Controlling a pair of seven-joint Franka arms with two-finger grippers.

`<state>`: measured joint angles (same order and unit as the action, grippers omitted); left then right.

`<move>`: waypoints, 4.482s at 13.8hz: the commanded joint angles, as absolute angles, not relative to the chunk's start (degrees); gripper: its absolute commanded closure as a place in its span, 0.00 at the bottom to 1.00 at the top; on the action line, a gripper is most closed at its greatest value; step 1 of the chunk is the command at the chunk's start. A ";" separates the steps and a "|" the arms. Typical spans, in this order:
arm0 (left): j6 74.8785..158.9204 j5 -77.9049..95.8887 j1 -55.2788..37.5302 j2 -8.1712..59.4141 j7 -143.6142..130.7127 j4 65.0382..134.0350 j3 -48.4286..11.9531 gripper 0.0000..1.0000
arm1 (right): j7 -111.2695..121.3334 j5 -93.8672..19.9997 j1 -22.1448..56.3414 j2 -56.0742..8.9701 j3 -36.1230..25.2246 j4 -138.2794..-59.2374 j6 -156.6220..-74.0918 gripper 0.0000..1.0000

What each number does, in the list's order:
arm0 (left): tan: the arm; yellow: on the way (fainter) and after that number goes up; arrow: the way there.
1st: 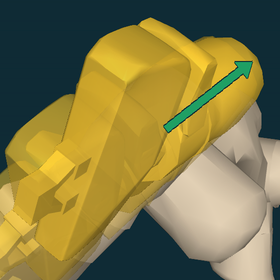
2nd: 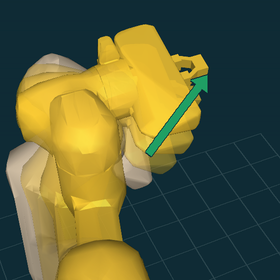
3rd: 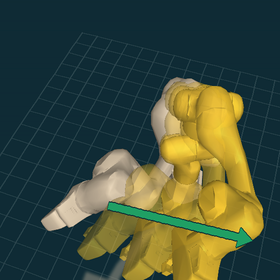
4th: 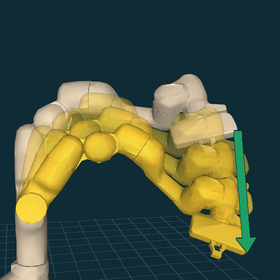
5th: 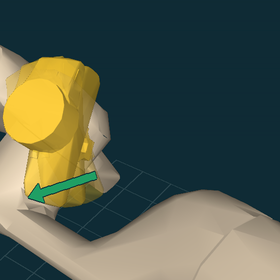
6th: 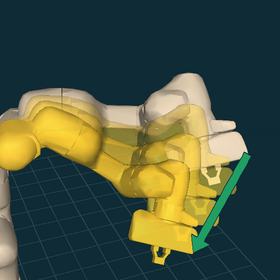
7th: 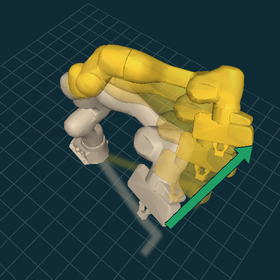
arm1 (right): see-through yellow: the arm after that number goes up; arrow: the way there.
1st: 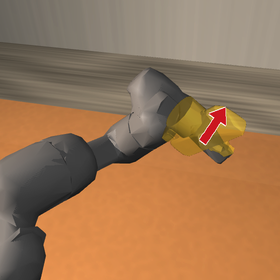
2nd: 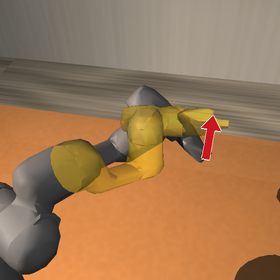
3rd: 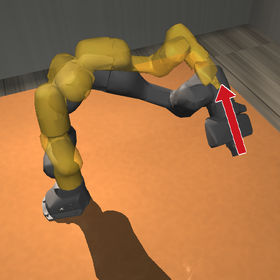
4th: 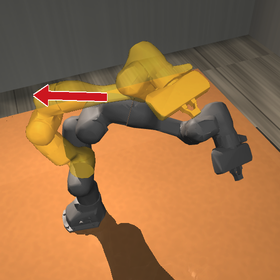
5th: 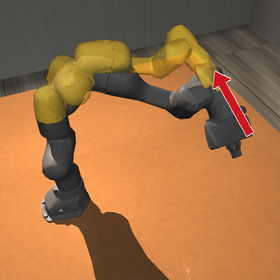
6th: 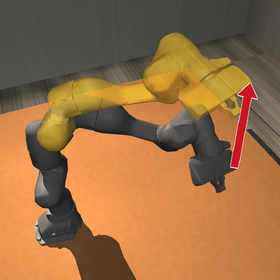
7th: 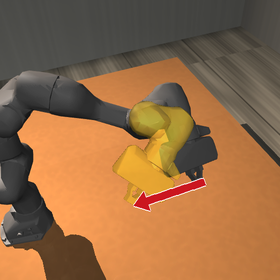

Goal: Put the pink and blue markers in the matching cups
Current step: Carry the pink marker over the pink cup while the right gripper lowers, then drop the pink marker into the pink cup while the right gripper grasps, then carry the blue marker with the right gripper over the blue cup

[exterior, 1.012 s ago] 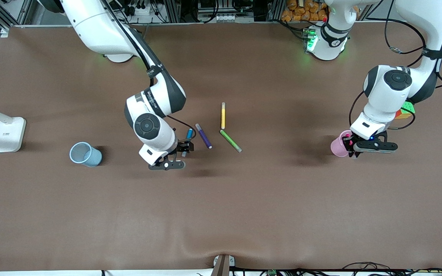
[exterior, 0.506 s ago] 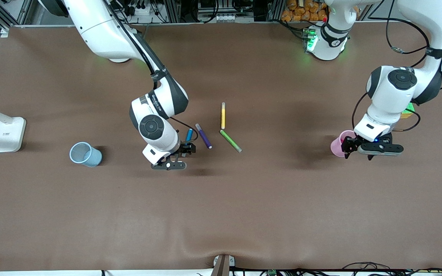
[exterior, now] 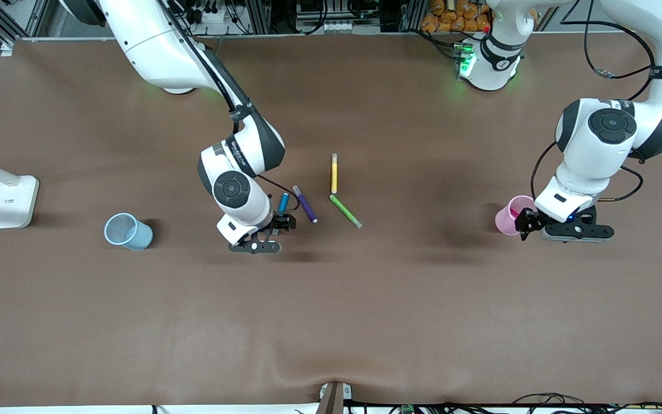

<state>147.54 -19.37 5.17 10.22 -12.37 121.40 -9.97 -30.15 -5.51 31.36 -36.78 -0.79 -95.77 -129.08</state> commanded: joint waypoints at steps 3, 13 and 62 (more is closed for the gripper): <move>138.97 -18.46 5.36 9.67 -12.66 115.85 -11.95 0.00 | -32.78 -5.36 33.83 -37.27 -1.23 -99.31 -132.18 0.00; 105.51 -10.64 1.32 8.96 -11.87 95.30 -11.25 0.00 | -34.01 -2.64 35.16 -39.90 -1.41 -99.76 -136.76 0.15; 82.44 -0.80 0.53 -0.18 2.90 84.46 -5.45 0.00 | 87.14 -26.61 -2.36 -24.95 -1.23 -90.96 -104.24 1.00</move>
